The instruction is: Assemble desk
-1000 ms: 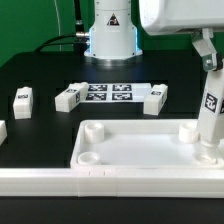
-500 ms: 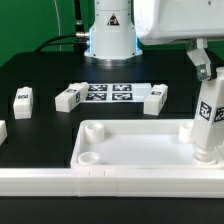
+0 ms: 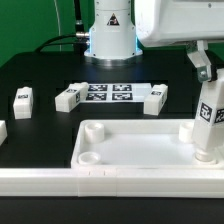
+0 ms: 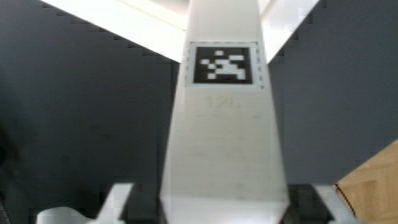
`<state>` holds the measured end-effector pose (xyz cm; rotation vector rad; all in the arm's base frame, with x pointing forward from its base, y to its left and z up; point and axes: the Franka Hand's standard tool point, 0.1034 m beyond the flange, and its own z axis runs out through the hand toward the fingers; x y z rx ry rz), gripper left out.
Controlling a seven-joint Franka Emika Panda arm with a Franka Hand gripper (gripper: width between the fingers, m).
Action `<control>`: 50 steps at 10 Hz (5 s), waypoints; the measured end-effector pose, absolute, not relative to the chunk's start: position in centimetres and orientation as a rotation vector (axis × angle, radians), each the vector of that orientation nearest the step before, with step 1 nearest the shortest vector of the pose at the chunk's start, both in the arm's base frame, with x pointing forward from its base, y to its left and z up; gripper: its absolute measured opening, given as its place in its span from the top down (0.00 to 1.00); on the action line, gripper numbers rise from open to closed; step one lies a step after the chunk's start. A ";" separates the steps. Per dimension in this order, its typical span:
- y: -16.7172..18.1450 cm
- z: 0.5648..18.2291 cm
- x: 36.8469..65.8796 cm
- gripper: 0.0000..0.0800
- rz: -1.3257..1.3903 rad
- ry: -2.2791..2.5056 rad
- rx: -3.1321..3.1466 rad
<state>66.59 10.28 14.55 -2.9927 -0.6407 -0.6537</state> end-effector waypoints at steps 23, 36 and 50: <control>11.0 13.7 66.4 0.24 -0.858 -0.637 -2.942; 10.6 15.4 66.1 0.19 -0.495 -0.597 -3.026; 10.3 13.0 65.7 0.19 0.095 -0.645 -3.032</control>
Offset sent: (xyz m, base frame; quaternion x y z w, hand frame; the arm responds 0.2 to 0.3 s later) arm -0.0009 0.0035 -0.0051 0.0001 0.0063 0.0022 1.0000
